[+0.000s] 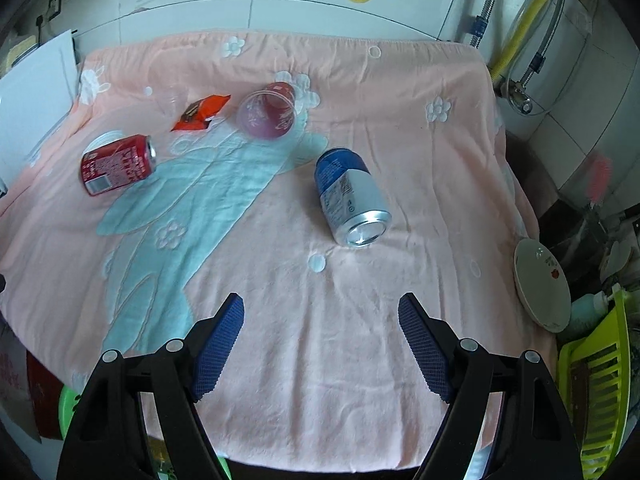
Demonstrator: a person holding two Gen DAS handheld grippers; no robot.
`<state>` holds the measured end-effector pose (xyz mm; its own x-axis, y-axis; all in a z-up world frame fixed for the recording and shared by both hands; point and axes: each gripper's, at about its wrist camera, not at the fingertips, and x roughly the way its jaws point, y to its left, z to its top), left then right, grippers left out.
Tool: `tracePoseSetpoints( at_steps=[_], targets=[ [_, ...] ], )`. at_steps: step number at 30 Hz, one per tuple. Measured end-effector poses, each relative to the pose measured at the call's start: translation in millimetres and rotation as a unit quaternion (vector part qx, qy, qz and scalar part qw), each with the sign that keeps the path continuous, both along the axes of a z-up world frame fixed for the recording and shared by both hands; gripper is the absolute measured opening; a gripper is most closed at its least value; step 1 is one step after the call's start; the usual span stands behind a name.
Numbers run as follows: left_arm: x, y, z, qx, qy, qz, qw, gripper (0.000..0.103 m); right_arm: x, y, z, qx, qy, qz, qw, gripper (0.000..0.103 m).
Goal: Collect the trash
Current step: 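Move both tools back over the cans on the blanket, then grasp the blue-silver can with the right tool while the left tool grasps the red Coke can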
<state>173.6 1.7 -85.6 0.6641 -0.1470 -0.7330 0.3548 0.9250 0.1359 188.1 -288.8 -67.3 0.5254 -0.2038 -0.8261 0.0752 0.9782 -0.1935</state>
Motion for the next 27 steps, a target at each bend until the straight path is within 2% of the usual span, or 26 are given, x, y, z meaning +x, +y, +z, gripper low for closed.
tracePoseSetpoints(
  at_steps=[6, 10, 12, 21, 27],
  targets=[
    [40, 0, 2, 0.012, -0.006, -0.002, 0.9999, 0.077, 55, -19, -14, -0.002, 0.021, -0.018, 1.0, 0.077],
    [65, -4, 0, 0.024, -0.011, -0.009, 0.9996, 0.08, 86, -26, -28, -0.026, 0.04, -0.016, 0.999, 0.077],
    [78, -7, -1, 0.027, -0.013, -0.016, 0.9994, 0.082, 99, -30, -36, -0.039, 0.05, -0.017, 0.998, 0.08],
    [128, -21, -12, 0.042, -0.002, -0.042, 0.9983, 0.09, 138, -38, -67, -0.062, 0.083, -0.009, 0.995, 0.08],
    [160, -35, -18, 0.038, 0.014, -0.075, 0.9964, 0.093, 156, -42, -84, -0.077, 0.107, -0.007, 0.991, 0.08]
  ],
)
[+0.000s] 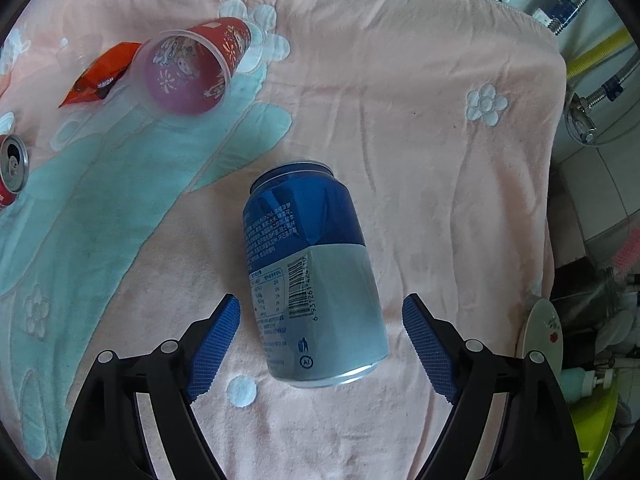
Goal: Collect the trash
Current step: 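Grasp the blue-silver can with the right tool while the left tool grasps the red Coke can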
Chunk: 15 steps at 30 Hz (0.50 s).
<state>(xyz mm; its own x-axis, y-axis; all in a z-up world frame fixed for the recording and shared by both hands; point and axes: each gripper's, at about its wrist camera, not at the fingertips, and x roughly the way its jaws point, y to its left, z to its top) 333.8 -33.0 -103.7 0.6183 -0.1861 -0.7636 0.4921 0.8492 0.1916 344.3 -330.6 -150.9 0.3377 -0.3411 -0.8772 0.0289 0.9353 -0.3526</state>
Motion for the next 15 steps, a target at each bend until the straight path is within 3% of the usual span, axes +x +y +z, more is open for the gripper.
tracePoseSetpoints(
  at_steps=[15],
  targets=[
    [49, -26, -36, 0.016, 0.065, -0.054, 0.9963, 0.093, 14, -13, -25, 0.015, 0.02, -0.019, 1.0, 0.078]
  ],
)
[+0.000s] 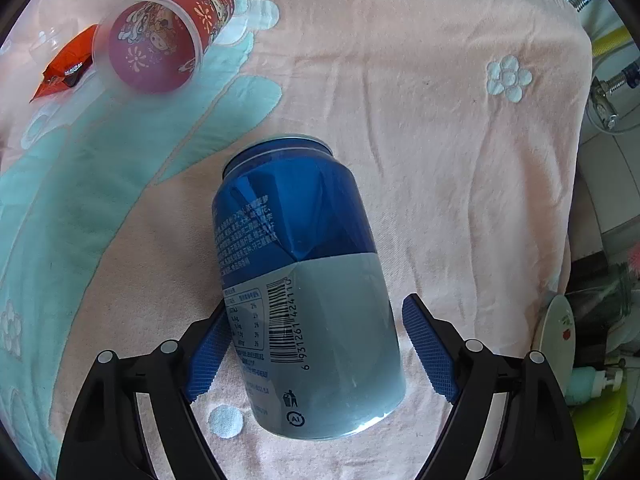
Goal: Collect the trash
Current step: 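Grasp the blue-silver can with the right tool while the left tool grasps the red Coke can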
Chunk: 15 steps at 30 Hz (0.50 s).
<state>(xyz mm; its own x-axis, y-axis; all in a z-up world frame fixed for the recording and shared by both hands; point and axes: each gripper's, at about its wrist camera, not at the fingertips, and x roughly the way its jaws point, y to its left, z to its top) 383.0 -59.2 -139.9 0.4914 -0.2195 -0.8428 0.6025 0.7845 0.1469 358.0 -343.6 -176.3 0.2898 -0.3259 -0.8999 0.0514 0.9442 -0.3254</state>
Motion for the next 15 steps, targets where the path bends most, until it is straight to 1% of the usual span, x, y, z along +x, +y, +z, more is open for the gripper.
tracePoseSetpoints(
  at_steps=[3, 5, 7, 11, 15],
  targets=[
    [6, 0, -5, -0.004, 0.011, 0.002, 0.9999, 0.091, -3, 0, 0, 0.007, -0.002, -0.001, 1.0, 0.072],
    [7, -1, -8, -0.007, 0.018, -0.002, 0.9998, 0.086, -5, 2, 0, 0.002, -0.002, 0.002, 1.0, 0.072],
    [7, -3, -7, -0.007, 0.016, -0.007, 0.9998, 0.078, -7, 3, 0, 0.001, -0.002, 0.002, 1.0, 0.072],
    [3, -8, -7, 0.003, 0.005, -0.014, 0.9999, 0.076, -13, 6, 4, 0.002, -0.01, 0.0, 1.0, 0.071],
    [1, -7, -6, 0.002, 0.002, -0.005, 1.0, 0.075, -22, 9, 12, 0.002, -0.02, 0.002, 1.0, 0.071]
  ],
)
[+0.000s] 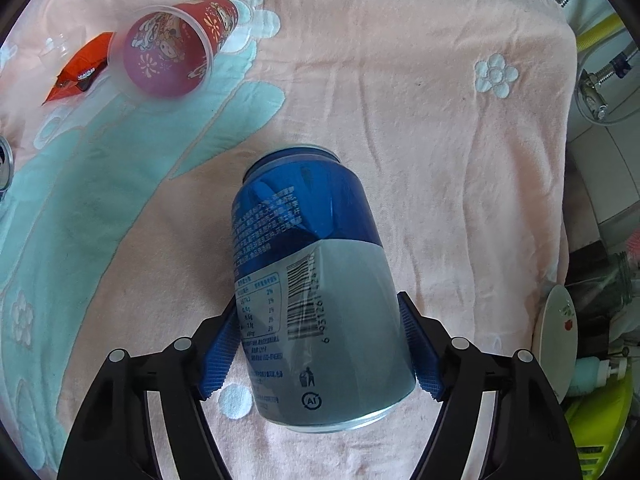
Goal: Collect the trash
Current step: 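Grasp the blue-silver can with the right tool while the left tool grasps the red Coke can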
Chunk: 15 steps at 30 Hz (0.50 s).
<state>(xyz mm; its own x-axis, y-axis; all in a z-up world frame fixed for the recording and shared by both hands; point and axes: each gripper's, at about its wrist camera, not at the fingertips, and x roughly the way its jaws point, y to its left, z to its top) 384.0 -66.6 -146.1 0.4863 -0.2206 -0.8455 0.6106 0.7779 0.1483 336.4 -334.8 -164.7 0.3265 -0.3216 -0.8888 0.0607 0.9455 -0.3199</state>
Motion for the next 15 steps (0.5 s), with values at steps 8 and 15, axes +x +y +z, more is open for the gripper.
tracePoseSetpoints(
  at_steps=[8, 15],
  targets=[
    [-12, 4, 8, -0.017, -0.005, 0.025, 0.9995, 0.074, -24, 12, 14, 0.001, -0.013, 0.013, 1.0, 0.069],
    [-42, 5, 22, -0.026, -0.021, 0.029, 0.999, 0.073, -52, 21, 24, 0.012, -0.026, 0.029, 0.999, 0.068]
  ],
)
